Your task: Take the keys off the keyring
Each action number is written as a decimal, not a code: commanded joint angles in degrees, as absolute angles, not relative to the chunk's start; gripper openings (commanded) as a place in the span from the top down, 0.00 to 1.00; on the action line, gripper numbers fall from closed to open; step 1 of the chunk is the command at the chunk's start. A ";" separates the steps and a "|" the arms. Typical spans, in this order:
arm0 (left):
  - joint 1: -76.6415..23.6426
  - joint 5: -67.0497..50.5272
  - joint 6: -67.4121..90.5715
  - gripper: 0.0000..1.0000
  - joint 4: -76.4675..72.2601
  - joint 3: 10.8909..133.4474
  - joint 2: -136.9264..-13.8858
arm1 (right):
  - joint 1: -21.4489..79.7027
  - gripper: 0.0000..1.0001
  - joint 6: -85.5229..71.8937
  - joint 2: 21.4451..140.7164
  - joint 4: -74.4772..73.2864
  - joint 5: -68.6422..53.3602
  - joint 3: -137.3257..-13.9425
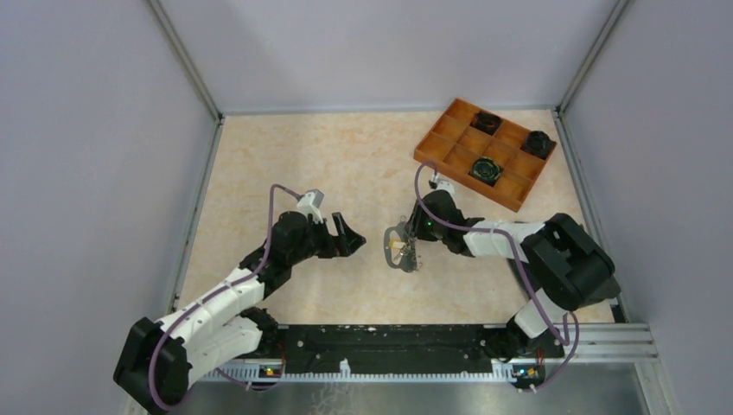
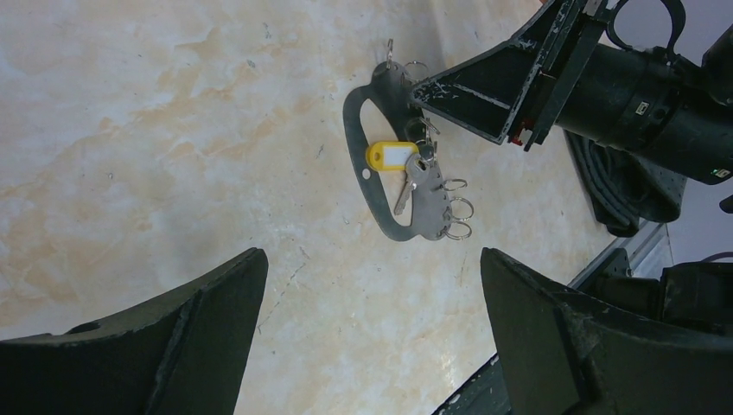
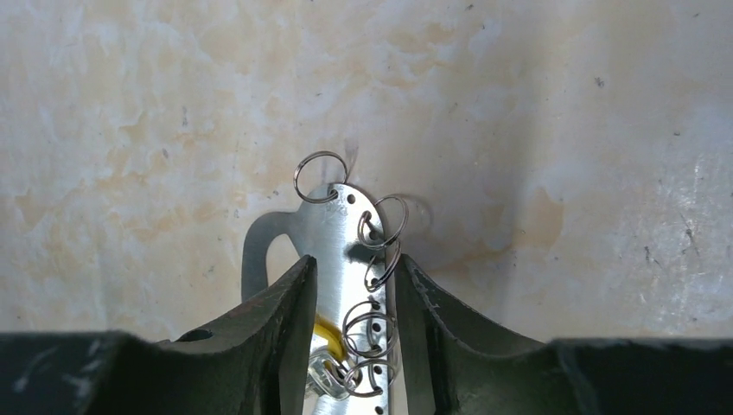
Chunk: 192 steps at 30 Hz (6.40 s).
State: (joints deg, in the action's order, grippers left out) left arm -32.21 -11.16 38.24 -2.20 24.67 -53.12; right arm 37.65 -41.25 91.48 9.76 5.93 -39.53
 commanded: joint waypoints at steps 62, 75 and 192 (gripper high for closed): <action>-29.51 -23.06 19.96 0.16 -50.70 11.10 -32.17 | 42.07 1.00 -46.66 61.60 26.61 -21.58 -48.69; -29.81 -34.70 21.18 0.23 -79.44 8.89 -43.71 | 44.38 1.00 -46.15 57.82 26.04 -26.05 -53.17; -29.44 -76.50 44.12 1.00 19.90 59.14 -65.94 | 70.70 0.24 -3.06 39.55 45.35 -0.81 -12.19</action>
